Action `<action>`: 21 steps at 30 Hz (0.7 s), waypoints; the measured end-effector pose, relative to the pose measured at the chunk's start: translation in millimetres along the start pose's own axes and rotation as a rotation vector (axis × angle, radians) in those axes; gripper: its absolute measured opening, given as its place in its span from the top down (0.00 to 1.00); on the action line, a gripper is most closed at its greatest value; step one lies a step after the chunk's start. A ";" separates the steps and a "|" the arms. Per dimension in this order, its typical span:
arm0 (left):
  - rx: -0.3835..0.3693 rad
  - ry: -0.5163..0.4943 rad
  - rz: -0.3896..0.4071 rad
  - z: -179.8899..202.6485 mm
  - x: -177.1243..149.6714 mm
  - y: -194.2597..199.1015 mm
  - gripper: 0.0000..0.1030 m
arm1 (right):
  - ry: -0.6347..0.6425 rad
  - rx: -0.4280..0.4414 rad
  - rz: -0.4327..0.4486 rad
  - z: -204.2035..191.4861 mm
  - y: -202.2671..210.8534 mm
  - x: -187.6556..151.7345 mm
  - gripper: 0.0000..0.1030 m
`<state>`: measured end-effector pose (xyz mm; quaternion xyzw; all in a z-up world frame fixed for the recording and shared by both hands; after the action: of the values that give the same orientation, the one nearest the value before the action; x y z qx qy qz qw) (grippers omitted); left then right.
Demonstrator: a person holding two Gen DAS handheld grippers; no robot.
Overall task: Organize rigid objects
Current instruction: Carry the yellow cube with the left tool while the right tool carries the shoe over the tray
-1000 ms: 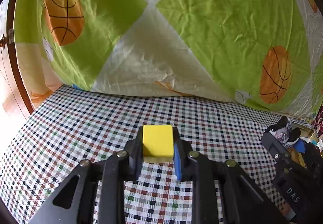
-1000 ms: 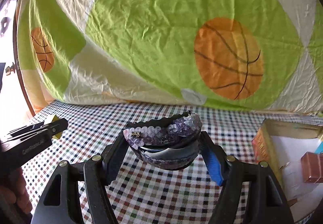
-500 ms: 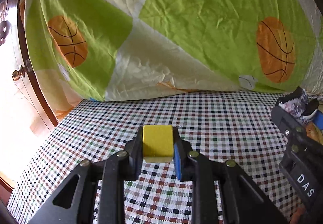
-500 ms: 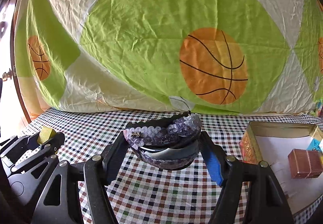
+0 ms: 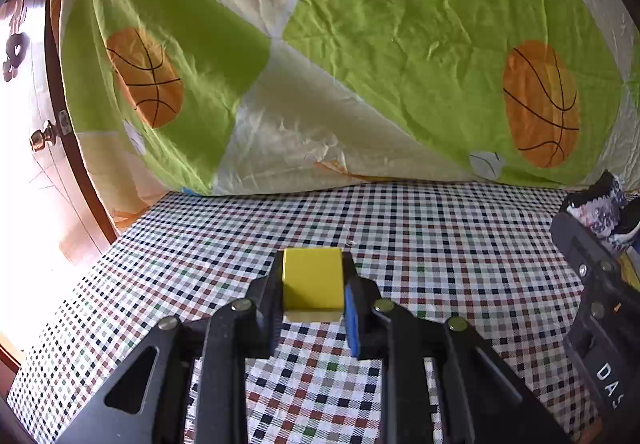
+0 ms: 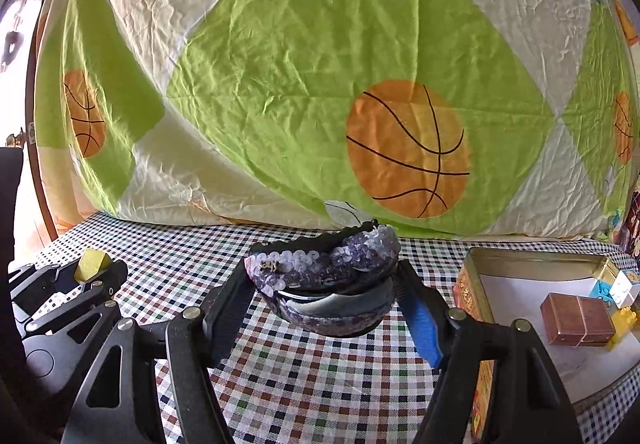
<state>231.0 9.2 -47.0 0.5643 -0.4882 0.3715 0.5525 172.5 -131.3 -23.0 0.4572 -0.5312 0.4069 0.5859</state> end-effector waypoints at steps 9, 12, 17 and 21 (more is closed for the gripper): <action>0.000 0.020 0.003 0.9 -2.1 14.0 0.78 | -0.007 -0.005 -0.001 2.1 13.7 -1.2 0.30; -0.004 0.027 0.002 2.3 -2.6 18.7 0.78 | -0.005 -0.002 -0.002 1.6 17.8 -1.8 0.30; -0.001 0.021 0.014 4.8 -0.9 27.3 0.78 | -0.009 -0.001 -0.001 3.4 25.9 -3.2 0.30; -0.001 0.023 0.022 6.1 0.7 33.5 0.78 | -0.009 0.000 0.001 5.4 30.8 -4.3 0.30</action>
<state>198.2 6.0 -38.3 0.5543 -0.4882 0.3838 0.5541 141.0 -128.8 -24.0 0.4589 -0.5341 0.4049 0.5833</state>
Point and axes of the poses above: each gripper's, at about its wrist camera, not at the fingertips, and y roughly against the way its jaws point, z to its right, x to its top, the point moved 9 cm from there along -y, roughly the way its jaws point, and after that the axes turned 14 degrees about z, right-handed, at the moved point
